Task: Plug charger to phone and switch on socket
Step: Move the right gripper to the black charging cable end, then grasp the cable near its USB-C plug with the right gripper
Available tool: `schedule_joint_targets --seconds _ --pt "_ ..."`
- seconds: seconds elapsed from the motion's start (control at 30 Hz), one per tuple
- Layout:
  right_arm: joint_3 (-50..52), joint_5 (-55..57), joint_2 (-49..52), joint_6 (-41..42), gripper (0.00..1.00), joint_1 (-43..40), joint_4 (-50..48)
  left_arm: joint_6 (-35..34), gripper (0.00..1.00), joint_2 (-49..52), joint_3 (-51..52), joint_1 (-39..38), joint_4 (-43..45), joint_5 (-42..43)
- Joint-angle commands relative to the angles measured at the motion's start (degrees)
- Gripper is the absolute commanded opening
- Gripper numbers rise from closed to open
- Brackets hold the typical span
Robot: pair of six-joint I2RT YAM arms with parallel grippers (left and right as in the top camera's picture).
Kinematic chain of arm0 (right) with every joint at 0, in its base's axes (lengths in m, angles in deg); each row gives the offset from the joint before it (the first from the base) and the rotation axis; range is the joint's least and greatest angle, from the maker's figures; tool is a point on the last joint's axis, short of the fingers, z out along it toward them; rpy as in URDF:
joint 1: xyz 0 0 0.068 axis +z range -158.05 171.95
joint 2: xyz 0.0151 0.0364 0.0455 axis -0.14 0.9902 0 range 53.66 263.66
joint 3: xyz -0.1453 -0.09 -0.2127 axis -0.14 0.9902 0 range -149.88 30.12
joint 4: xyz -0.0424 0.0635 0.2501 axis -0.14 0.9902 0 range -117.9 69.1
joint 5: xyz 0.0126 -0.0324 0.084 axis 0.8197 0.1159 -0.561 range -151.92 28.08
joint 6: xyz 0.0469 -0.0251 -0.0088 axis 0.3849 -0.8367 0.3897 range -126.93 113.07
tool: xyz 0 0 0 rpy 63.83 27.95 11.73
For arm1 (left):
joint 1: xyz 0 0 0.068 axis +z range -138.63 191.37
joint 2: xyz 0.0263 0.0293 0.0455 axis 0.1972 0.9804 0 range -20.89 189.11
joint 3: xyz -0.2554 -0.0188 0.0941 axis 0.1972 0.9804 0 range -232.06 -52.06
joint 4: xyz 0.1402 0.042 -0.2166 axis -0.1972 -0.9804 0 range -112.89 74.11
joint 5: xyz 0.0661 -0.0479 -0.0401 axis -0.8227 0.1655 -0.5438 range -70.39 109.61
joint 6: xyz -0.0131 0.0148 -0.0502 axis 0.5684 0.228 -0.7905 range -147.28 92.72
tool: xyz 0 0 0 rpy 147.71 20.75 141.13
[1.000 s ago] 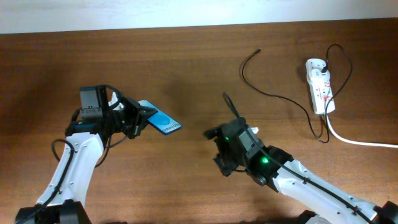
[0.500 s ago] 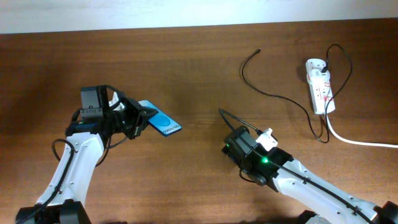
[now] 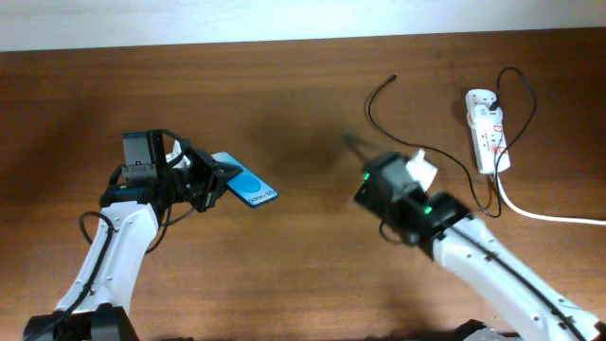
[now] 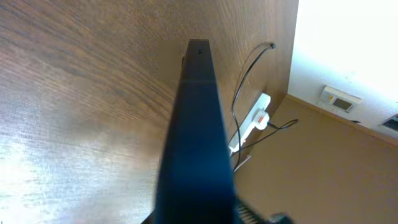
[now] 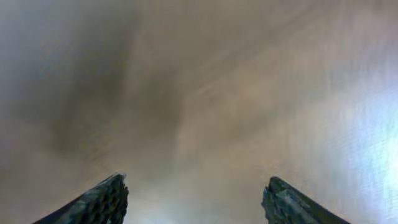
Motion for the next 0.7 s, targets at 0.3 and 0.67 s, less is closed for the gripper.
schedule_joint_targets --seconds 0.3,0.67 --pt "-49.0 2.95 46.16 -22.47 0.74 -16.94 7.1 1.09 0.0 0.09 -0.44 0.13 0.26 3.28" --pt "-56.11 3.54 63.67 -22.27 0.68 -17.16 -18.21 1.07 0.0 0.09 -0.44 0.13 -0.55 1.88"
